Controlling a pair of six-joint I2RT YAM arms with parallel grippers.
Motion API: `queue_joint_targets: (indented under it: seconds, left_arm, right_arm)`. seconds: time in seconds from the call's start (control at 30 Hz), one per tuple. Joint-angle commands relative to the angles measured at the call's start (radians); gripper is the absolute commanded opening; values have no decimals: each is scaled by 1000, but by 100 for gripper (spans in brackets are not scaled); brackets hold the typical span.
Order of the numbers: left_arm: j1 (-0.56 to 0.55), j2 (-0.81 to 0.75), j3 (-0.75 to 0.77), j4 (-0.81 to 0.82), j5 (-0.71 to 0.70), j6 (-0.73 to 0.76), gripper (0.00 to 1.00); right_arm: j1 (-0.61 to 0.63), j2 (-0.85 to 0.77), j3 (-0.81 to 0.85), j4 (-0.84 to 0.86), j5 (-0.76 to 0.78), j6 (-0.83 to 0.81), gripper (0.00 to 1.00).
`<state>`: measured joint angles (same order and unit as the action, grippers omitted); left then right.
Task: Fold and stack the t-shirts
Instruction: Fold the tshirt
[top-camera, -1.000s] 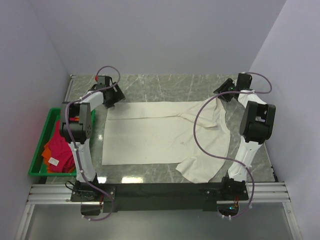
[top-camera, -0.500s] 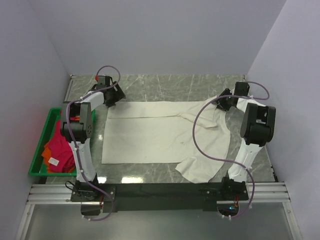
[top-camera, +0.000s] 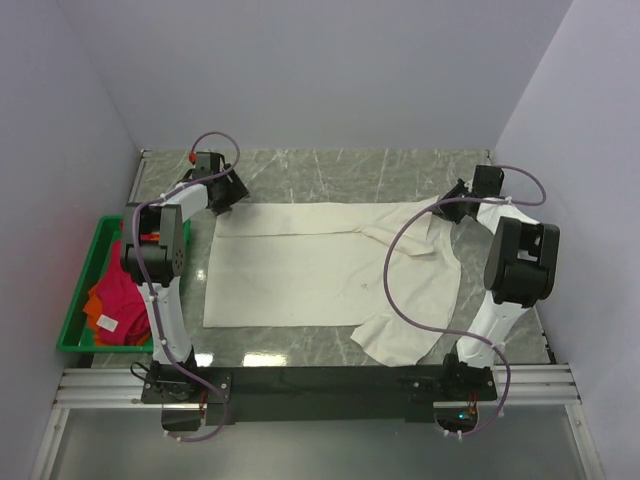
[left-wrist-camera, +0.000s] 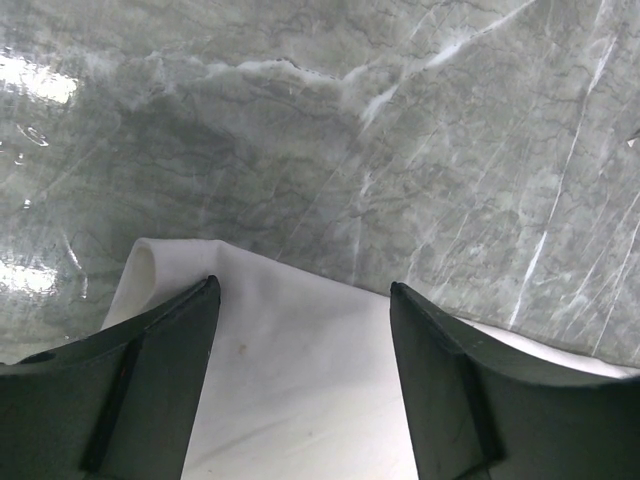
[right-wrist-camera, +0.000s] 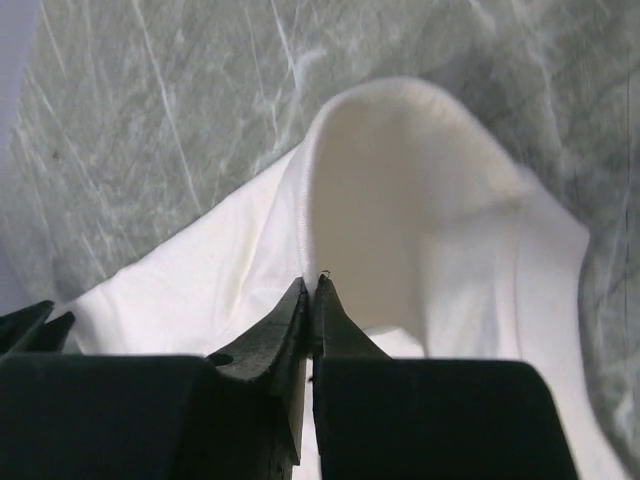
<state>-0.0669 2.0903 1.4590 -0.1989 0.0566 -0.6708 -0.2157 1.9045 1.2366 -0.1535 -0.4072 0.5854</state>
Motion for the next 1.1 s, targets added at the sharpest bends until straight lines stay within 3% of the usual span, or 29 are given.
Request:
queue_joint_targets:
  seconds: [0.0,0.37,0.63,0.77,0.87,0.97,1.07]
  left_arm:
    - [-8,7,-28,-30,-14,-18,73]
    - [-7,4,-23,-43,-20,-26,70]
    - [-7,-39,-17,-50,-17,-18,71]
    - [-7,-52,-19,-43,-17,-6,72]
    - [-7,-36,-6,-53,-12,4,72]
    - [-7,-30,-8,-50,-12,5,72]
    - [-7,-27,-9,-46,-12,7,72]
  right_arm:
    - [3,-97,-31,-32,28,63,1]
    - [1,-71,-109,-87,136,123,1]
    - [-7,-13,-75,-127,203,116,5]
    - [-11,-4,-65,-138,202,100,18]
    - [-13,-47,-66,-92,180,56,38]
    - [-19,-74,-20,-96,180,11,48]
    - [-33,-73,35,-101,180,10,52]
